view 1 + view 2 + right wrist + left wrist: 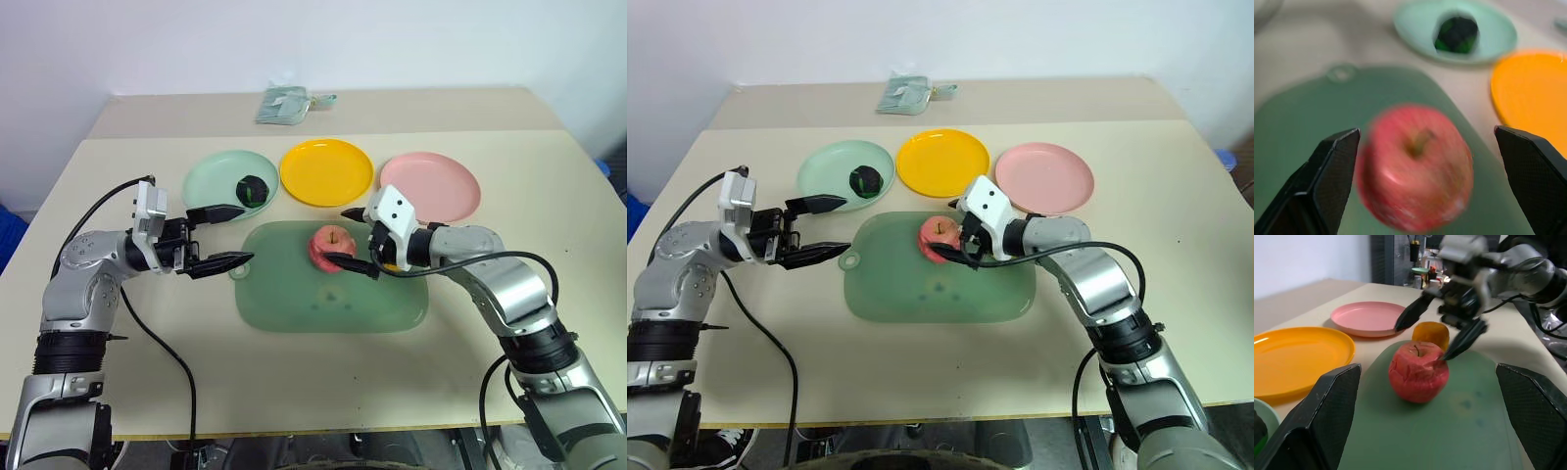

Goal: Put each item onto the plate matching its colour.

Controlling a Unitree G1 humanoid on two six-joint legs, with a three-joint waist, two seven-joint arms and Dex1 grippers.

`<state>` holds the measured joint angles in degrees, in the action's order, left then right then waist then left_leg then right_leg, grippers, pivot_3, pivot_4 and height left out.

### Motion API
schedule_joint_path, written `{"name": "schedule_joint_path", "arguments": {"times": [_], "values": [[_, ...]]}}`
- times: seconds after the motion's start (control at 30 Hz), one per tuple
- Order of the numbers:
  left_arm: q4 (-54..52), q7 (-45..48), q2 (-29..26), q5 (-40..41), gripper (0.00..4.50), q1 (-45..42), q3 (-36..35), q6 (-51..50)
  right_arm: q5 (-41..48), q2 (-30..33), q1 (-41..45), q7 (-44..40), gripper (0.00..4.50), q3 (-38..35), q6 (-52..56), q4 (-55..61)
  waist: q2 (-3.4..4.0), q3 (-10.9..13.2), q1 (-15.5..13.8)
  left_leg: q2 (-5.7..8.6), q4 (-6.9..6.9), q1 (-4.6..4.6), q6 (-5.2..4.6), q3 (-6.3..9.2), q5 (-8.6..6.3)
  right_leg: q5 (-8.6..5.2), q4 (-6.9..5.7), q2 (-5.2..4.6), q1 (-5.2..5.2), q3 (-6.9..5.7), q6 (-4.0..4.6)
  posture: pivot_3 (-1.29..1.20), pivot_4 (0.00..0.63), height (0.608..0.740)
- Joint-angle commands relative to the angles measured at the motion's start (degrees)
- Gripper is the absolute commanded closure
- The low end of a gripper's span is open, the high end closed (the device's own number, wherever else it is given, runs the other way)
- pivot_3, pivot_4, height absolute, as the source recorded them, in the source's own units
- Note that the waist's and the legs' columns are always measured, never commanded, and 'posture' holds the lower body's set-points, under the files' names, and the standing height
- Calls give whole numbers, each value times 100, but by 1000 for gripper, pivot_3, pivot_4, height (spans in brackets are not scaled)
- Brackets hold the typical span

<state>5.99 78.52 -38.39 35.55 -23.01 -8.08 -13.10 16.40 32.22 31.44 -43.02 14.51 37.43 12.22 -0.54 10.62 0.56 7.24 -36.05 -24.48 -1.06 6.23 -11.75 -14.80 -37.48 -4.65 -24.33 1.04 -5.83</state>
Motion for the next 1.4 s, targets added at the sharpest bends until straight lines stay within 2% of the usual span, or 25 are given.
{"name": "schedule_joint_path", "arguments": {"times": [0.03,0.1,0.2,0.23,0.27,0.33,0.43,0.57,0.73,0.87,0.93,1.0,1.07,1.2,1.3,1.4], "values": [[-446,-130,-79,147,19,95,-148,-170,-125,-28,106,-72,0,152,99,73,0,0,12,0,3,-1,0,-1,0,0,0,0,-1,1,0,0,150,740],[-626,-232,-71,168,19,133,-157,-264,-223,-19,80,-108,0,274,95,22,0,0,15,-1,6,-1,0,-1,0,0,0,1,-2,1,0,0,150,740],[-734,-346,-46,138,0,140,-171,-291,-60,-129,53,-141,806,153,259,65,0,0,13,-1,5,-1,0,-2,0,0,0,1,-1,1,0,0,150,740],[-745,-370,-40,135,0,138,-177,-295,-2,-176,59,-122,1276,80,285,90,0,0,13,-1,5,0,0,-2,0,0,0,1,-1,1,0,0,150,740],[-744,-395,-34,139,0,131,-186,-298,112,-282,77,-76,1529,-57,332,133,0,0,13,-2,5,0,0,-1,0,0,0,2,0,1,0,0,150,740],[-711,-458,-5,144,0,93,-208,-273,386,-540,158,47,1752,-391,441,204,0,0,14,-2,6,0,1,-2,0,0,0,2,-1,1,0,0,150,740],[-618,-597,92,277,0,-32,-280,-380,611,-907,404,491,1752,-1029,478,10,1,0,13,-2,6,-1,1,-1,0,0,0,2,-2,2,0,0,150,740],[-471,-835,274,223,0,-209,-285,-323,219,-1102,942,1556,1752,-1803,-112,-971,1,0,-21,0,-1,1,2,-1,1,1,0,3,-8,-1,0,0,150,740],[-410,-1132,490,23,0,-315,-140,-290,-767,-804,1282,2614,1752,-1960,-946,-2186,0,0,-13,2,7,-1,31,-5,18,1,2,1,-2,1,0,0,150,740],[-403,-1186,524,-50,0,-332,-116,-297,-1267,-597,1312,3030,1752,-1876,-1153,-2852,2,1,33,1,17,-3,36,-13,22,1,0,1,-12,10,1,0,150,740],[-369,-1176,496,-40,0,-322,-141,-279,-1182,-617,1298,2963,1752,-1959,-1089,-2963,3,1,62,-1,22,-3,36,-18,23,1,0,4,-15,18,1,0,150,740],[-342,-1186,503,90,0,-320,-251,-315,-1152,-610,1281,2849,738,-1945,-1156,-2969,4,2,75,-5,25,-2,37,-21,23,1,0,8,-17,21,1,0,150,740],[-313,-1181,478,158,0,-322,-311,-362,-1108,-639,1268,2729,22,-1913,-1168,-2862,4,2,68,-6,26,-2,37,-22,23,1,-1,9,-19,22,1,0,150,740],[-269,-1009,405,123,0,-240,-331,-278,-909,-697,1377,2577,22,-2135,-1663,-2637,4,2,43,-6,22,-2,36,-23,23,1,0,9,-16,22,1,0,150,740],[-526,-785,291,1042,0,-153,-668,-1134,30,-670,1234,1625,22,-2390,-1364,-2013,3,2,31,-6,22,-2,36,-23,23,1,0,8,-15,22,1,0,150,740],[-635,-392,-78,1124,0,107,-637,-1446,983,-185,625,271,22,-2206,-574,-863,4,2,34,-8,22,-3,29,-21,18,1,2,9,-14,20,0,0,150,740]]}}
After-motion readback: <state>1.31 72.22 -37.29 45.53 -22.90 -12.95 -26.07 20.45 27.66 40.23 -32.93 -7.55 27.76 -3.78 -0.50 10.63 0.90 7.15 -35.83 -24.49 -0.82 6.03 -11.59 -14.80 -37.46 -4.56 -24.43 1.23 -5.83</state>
